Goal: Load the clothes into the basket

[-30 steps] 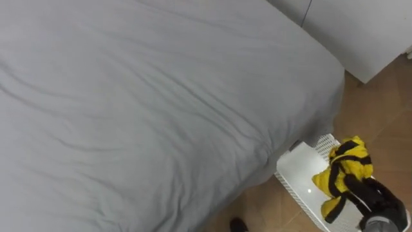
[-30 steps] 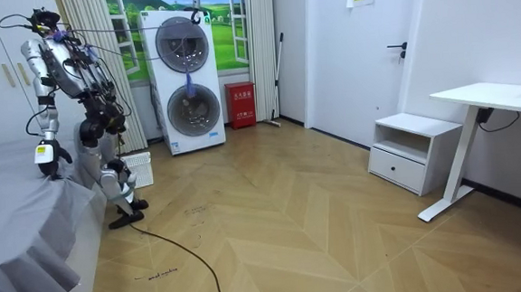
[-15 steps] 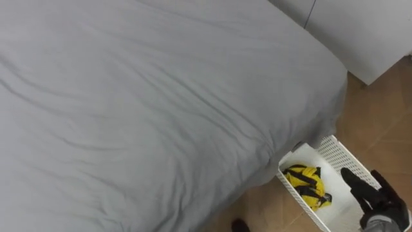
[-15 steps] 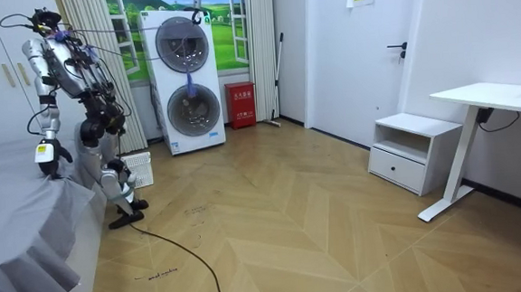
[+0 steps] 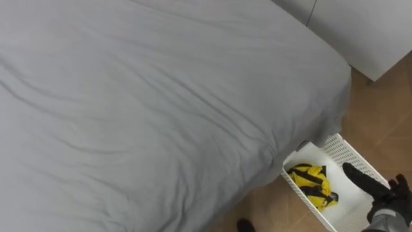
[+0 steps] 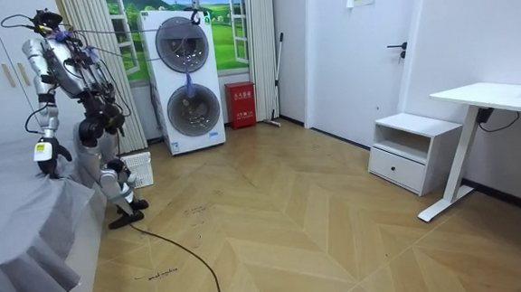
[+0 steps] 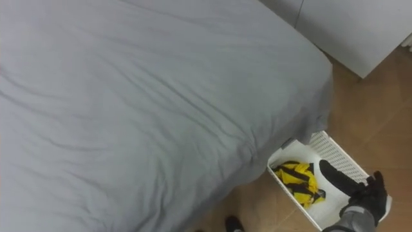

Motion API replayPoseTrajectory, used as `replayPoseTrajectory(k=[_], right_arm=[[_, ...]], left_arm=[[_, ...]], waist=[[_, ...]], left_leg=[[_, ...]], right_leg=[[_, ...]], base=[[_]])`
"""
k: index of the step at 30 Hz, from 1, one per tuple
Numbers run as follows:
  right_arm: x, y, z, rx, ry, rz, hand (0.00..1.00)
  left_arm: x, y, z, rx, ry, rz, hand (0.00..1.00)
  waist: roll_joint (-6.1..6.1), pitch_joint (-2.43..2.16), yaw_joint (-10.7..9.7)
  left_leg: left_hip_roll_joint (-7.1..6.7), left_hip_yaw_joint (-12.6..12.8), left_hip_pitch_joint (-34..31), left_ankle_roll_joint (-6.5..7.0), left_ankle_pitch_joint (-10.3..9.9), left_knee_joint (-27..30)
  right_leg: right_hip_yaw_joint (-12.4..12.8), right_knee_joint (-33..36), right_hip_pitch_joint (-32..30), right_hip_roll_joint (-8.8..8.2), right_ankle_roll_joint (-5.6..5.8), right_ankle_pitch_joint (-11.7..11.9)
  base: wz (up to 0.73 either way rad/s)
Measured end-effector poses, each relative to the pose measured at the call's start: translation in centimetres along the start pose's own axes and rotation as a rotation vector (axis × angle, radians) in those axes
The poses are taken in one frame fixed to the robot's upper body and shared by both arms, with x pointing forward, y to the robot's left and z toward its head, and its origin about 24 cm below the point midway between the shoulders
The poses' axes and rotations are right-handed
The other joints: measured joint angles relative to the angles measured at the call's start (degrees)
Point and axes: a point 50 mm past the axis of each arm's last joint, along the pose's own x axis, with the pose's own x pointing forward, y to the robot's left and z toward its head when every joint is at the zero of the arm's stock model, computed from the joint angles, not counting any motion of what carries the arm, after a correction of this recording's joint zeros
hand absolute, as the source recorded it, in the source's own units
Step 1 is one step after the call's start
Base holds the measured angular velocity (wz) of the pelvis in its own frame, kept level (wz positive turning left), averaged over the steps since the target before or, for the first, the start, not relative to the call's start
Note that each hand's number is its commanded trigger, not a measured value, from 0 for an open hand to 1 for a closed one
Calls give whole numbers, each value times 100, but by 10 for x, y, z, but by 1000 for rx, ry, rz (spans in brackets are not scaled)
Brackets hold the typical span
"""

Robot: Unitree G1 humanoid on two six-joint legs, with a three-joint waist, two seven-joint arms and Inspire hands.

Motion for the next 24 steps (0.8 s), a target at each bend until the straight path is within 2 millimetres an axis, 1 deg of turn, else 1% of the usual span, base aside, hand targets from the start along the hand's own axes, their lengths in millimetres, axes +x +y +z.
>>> replayPoseTrajectory(k=[1,4,5,6,7,8,9,10,11,12,13,14,15,16,17,18,19,21,22,23,24], right_arm=[[-1,1,-1,-8,0,8,0],[-7,0,-13,-88,16,48,0],[-10,-2,-19,-106,28,59,0],[-14,-6,-24,-106,40,62,0],[-16,-8,-28,-109,49,65,0],[-19,-10,-35,-121,71,69,0],[-23,-13,-43,-123,98,63,0],[-25,-15,-47,-129,111,61,0],[-30,-18,-56,-130,138,56,0],[-34,-21,-65,-133,173,49,0],[-35,-23,-70,-139,193,43,0],[-38,-29,-77,-151,229,36,0],[-40,-34,-82,-166,256,39,0],[-41,-36,-85,-175,268,39,0],[-44,-41,-91,-190,300,38,0],[-48,-47,-100,-206,346,34,0],[-50,-49,-105,-223,369,34,0],[-58,-55,-120,-285,463,47,0],[-60,-57,-124,-299,483,53,0],[-65,-62,-130,-317,525,53,0],[-68,-65,-135,-329,560,53,0]], left_arm=[[0,0,0,0,-1,-3,0],[-1,-2,1,-1,-12,-18,0],[-2,-1,-4,-4,-4,-17,0],[-2,0,-5,-16,-6,-17,0],[-3,0,-6,-22,-10,-17,0],[-4,0,-7,-25,-19,-20,0],[-5,0,-10,-25,-18,-24,0],[-5,0,-11,-21,-21,-26,0],[-5,0,-10,-9,-29,-26,0],[-6,0,-11,6,-40,-24,0],[-6,-1,-11,17,-45,-24,0],[-7,-2,-8,32,-61,-29,0],[-8,-4,-10,25,-63,-32,0],[-8,-5,-10,18,-63,-32,0],[-9,-8,-13,4,-55,-32,0],[-9,-9,-14,3,-52,-33,0],[-9,-9,-15,2,-50,-33,0],[-9,-10,-14,-16,-47,-29,0],[-9,-11,-13,-20,-48,-28,0],[-9,-10,-14,-28,-45,-27,0],[-9,-10,-15,-43,-39,-24,0]], waist=[[-1,1,0],[-31,7,0],[-61,9,1],[-99,12,-12],[-120,5,-4],[-166,3,-19],[-219,-3,-21],[-253,-5,-26],[-308,-10,-23],[-368,-21,-17],[-395,-22,-10],[-433,-46,-4],[-493,-41,27],[-524,-46,38],[-611,-62,76],[-683,-94,131],[-718,-108,140],[-861,-108,212],[-888,-100,238],[-931,-112,300],[-950,-108,316]], left_leg=[[1,-1,26,0,0,-1],[4,-50,282,-2,1,-36],[0,-84,397,-5,1,-65],[0,-156,510,-7,0,-99],[1,-162,568,-7,0,-100],[10,-210,667,-7,0,-102],[14,-317,764,-10,0,-110],[11,-372,814,-11,1,-112],[9,-472,913,-15,3,-121],[6,-519,1026,-19,5,-134],[0,-541,1101,-19,5,-159],[-21,-623,1237,-21,4,-214],[-53,-709,1375,-21,4,-250],[-74,-773,1445,-21,4,-271],[-104,-841,1572,-21,4,-305],[-132,-896,1697,-21,3,-327],[-148,-969,1742,-21,3,-333],[-221,-1183,1935,-22,2,-392],[-237,-1248,1981,-22,2,-403],[-271,-1348,2037,-22,2,-405],[-296,-1432,2076,-22,1,-407]], right_leg=[[-7,-9,30,-1,0,0],[-55,-118,341,-6,-18,-10],[-103,-156,477,-21,-29,-28],[-174,-225,632,-29,-38,-36],[-206,-248,706,-36,-43,-45],[-286,-358,878,-43,-43,-47],[-385,-481,1061,-53,-53,-41],[-447,-538,1159,-63,-57,-39],[-597,-667,1345,-83,-69,-31],[-744,-812,1543,-104,-74,-24],[-818,-875,1659,-114,-77,-23],[-974,-1001,1869,-140,-79,-23],[-1094,-1081,2073,-168,-68,-38],[-1138,-1128,2172,-177,-62,-47],[-1261,-1219,2365,-211,-55,-70],[-1340,-1328,2562,-229,-51,-75],[-1403,-1379,2655,-240,-46,-78],[-1587,-1423,2914,-286,-30,-159],[-1633,-1428,2974,-295,-27,-172],[-1742,-1459,3099,-319,-21,-187],[-1844,-1506,3200,-334,-8,-197]], base=[[6],[8],[18],[21],[29],[32],[39],[50],[63],[65],[71],[67],[66],[56],[47],[46],[47],[48],[44],[45],[46]])
